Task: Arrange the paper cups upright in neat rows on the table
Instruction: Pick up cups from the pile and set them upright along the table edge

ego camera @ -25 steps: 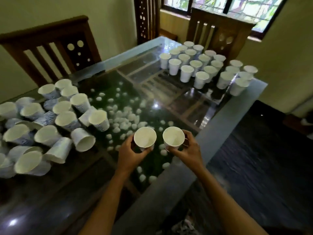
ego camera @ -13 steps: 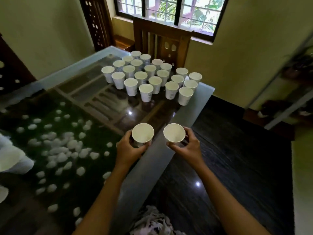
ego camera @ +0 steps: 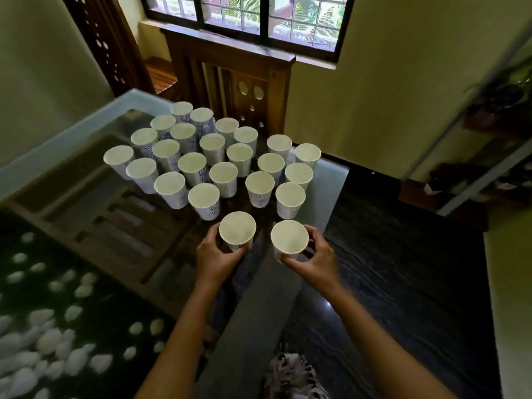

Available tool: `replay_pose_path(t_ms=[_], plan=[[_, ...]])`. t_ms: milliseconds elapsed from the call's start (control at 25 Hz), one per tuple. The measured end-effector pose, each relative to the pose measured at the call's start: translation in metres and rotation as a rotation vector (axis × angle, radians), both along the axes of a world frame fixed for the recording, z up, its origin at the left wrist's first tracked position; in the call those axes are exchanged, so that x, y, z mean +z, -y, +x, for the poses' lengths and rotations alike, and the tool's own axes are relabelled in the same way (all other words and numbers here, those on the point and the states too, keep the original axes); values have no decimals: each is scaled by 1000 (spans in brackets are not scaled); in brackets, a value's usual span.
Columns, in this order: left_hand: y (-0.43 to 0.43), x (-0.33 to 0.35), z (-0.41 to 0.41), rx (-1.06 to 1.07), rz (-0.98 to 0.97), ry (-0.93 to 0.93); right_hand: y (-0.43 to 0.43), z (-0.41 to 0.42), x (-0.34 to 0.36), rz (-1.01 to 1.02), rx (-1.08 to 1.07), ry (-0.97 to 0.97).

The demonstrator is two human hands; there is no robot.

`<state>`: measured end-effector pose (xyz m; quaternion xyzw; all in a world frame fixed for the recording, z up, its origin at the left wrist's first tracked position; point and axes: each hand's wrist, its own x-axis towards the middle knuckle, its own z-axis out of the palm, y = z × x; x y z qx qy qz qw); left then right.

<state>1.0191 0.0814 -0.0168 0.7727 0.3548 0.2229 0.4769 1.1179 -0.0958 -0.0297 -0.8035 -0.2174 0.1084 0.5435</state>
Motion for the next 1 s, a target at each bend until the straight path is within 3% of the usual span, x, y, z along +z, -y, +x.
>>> replay_pose_path(t_ms=[560, 1000], plan=[[-43, -30, 64, -24, -41, -118, -38, 32, -29, -27, -15, -95], [-37, -31, 23, -51, -113, -140, -6, 20, -15, -138, 62, -75]])
